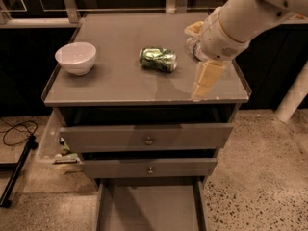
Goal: Place green can into bottom drawer
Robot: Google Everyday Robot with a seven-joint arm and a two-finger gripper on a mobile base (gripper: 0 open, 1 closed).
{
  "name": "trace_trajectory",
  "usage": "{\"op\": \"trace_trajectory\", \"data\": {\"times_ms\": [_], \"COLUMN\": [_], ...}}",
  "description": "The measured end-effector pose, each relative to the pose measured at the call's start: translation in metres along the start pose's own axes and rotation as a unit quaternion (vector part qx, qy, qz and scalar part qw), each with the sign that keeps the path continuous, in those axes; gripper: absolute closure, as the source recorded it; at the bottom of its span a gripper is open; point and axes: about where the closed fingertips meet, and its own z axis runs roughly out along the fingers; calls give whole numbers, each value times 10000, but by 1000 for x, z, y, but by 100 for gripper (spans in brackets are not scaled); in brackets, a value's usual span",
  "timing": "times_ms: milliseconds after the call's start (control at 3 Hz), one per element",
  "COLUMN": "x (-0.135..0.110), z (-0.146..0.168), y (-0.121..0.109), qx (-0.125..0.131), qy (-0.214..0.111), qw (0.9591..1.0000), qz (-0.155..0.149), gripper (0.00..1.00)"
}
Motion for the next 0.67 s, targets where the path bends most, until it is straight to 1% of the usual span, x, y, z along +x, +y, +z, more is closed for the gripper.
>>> {"op": "trace_trajectory", "data": {"times_ms": [333,667], "x": [4,6], "z": [41,75], "y": [-27,-52], "qx": [-161,-396], "qy": [-189,-376], "qw": [9994,9974], "qz": [250,481], "gripper": [0,0]}}
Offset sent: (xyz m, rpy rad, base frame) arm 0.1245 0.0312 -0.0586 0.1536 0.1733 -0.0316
